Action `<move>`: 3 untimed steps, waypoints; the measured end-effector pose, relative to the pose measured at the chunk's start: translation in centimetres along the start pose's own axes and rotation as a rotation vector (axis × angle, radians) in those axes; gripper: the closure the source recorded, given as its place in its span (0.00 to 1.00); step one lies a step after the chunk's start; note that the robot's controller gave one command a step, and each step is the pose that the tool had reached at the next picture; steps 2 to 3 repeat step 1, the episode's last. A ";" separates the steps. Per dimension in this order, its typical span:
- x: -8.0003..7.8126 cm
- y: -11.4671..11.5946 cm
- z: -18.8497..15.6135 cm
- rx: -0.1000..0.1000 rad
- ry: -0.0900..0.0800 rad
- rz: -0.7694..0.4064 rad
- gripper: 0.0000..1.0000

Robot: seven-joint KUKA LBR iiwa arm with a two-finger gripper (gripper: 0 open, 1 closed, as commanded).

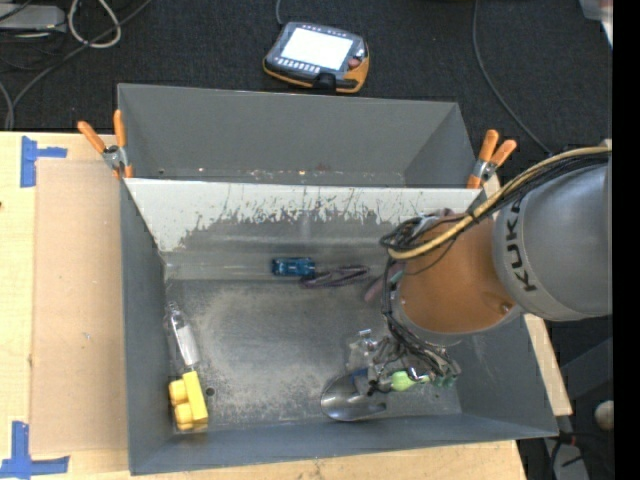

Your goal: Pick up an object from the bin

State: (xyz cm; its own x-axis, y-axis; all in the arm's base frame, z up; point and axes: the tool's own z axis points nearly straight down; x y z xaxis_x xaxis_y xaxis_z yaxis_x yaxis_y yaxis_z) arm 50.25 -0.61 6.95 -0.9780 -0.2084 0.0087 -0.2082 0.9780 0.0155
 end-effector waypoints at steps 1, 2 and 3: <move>-0.7 -1.1 -12.0 -0.001 0.006 -0.033 1.00; -0.7 -1.1 -12.0 -0.001 0.006 -0.033 1.00; -0.7 -1.1 -12.0 -0.001 0.006 -0.033 1.00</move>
Offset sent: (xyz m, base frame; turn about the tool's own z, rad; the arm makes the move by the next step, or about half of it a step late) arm -0.0124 -0.0071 0.0153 -0.0021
